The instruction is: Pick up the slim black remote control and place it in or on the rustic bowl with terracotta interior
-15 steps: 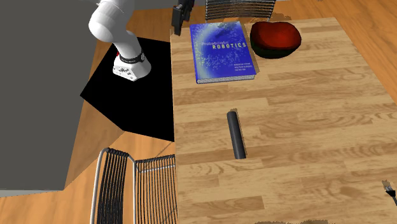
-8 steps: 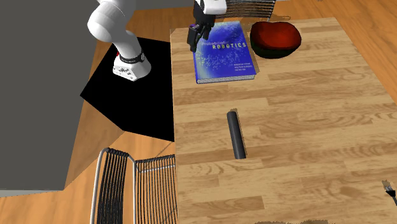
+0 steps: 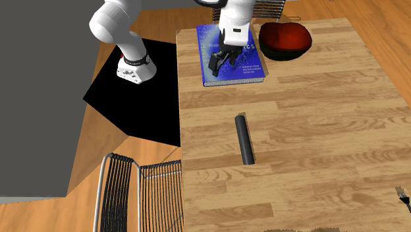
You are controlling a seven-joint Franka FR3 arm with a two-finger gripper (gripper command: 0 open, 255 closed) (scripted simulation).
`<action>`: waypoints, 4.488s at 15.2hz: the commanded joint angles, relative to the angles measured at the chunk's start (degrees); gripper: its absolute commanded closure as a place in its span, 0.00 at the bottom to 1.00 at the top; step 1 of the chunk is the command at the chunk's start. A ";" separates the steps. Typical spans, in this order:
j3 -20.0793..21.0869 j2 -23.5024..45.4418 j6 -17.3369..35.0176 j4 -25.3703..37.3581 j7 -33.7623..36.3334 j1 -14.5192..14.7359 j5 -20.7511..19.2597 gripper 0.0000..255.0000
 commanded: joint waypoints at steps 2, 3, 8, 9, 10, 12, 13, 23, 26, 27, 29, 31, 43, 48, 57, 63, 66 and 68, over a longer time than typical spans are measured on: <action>-0.74 5.61 3.35 3.75 4.32 -1.25 -0.54 0.00; -1.07 7.36 4.39 4.95 5.64 -1.66 -0.71 0.00; -3.02 15.83 8.75 11.44 11.88 -3.57 -1.19 0.00; -3.45 17.46 9.48 12.83 13.04 -3.94 -1.20 0.00; -3.90 19.08 10.16 14.25 14.18 -4.30 -1.17 0.00; -4.83 22.27 11.40 17.15 16.38 -5.05 -1.00 0.00; -5.30 23.84 11.95 18.63 17.44 -5.43 -0.87 0.00; -8.29 34.92 16.27 28.30 23.56 -8.43 0.93 0.00; -8.25 36.48 17.89 28.25 23.46 -8.77 1.10 0.00; -8.23 37.32 18.73 28.28 23.40 -8.95 1.20 0.00; -8.22 37.32 18.73 28.27 23.40 -8.95 1.20 0.00; -8.22 37.32 18.73 28.28 23.40 -8.95 1.20 0.00; -8.25 36.92 18.74 27.83 23.55 -8.81 1.09 1.00; -8.27 36.04 16.94 28.81 23.15 -8.88 1.17 1.00; -8.36 32.77 11.35 31.20 22.37 -8.69 1.15 1.00; -8.40 31.01 7.46 33.38 21.82 -8.60 1.18 1.00; -8.42 30.27 5.46 34.67 21.54 -8.56 1.21 1.00; -8.43 29.83 4.11 35.60 21.35 -8.54 1.24 1.00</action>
